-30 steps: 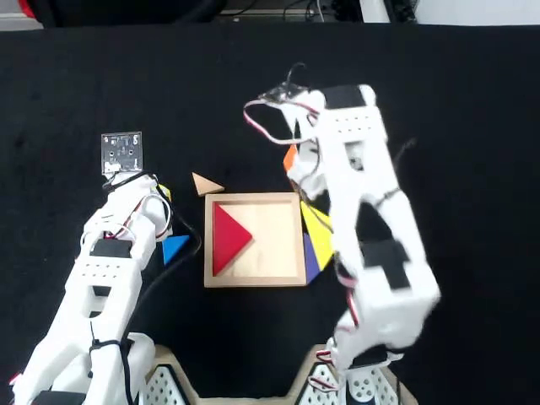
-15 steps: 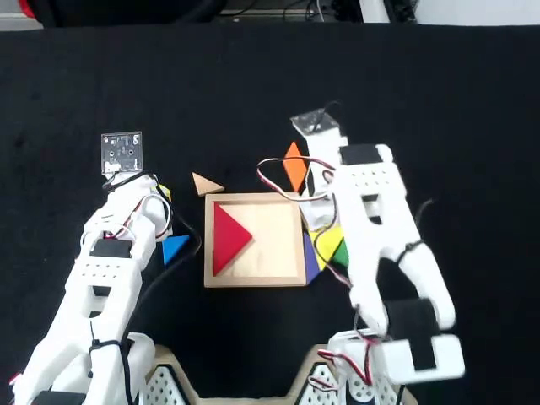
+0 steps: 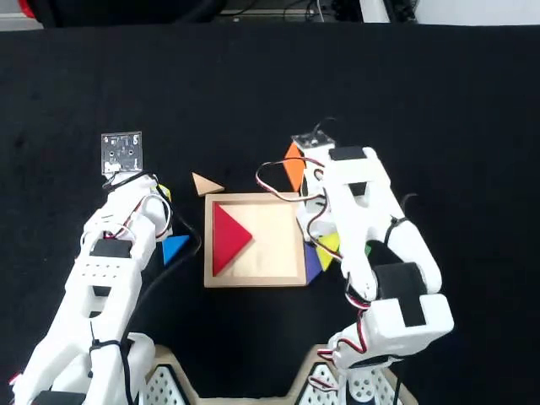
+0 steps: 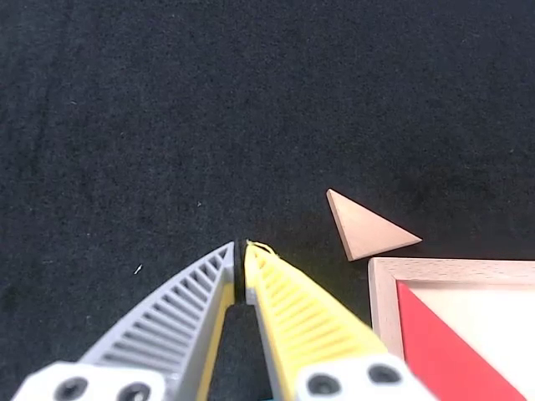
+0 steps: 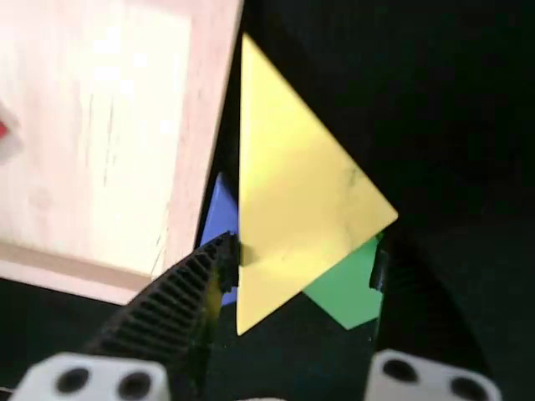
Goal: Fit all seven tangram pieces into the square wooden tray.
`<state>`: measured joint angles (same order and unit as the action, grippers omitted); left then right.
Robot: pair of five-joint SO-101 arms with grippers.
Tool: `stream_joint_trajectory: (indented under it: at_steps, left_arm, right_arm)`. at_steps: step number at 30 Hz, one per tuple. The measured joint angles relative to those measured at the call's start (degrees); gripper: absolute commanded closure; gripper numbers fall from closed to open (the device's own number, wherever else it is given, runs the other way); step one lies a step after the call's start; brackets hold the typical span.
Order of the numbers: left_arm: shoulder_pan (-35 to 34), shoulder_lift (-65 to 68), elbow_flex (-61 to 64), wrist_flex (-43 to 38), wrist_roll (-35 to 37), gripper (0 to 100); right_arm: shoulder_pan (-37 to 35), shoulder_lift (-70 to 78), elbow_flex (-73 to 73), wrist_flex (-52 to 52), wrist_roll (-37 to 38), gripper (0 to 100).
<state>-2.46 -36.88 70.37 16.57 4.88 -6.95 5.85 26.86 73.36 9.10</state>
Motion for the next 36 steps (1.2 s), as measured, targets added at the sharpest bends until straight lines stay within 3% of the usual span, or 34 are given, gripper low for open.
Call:
stream_joint_trajectory:
  at_steps: [24,36]
  left_arm:
    - [0.00,0.00,0.00,0.00,0.00,96]
    - [0.00,0.00,0.00,0.00,0.00,96]
  right_arm:
    - [0.18,11.08,-5.54,-4.13,-0.09,73.2]
    - [0.26,11.25,-6.07,-3.87,8.70,72.9]
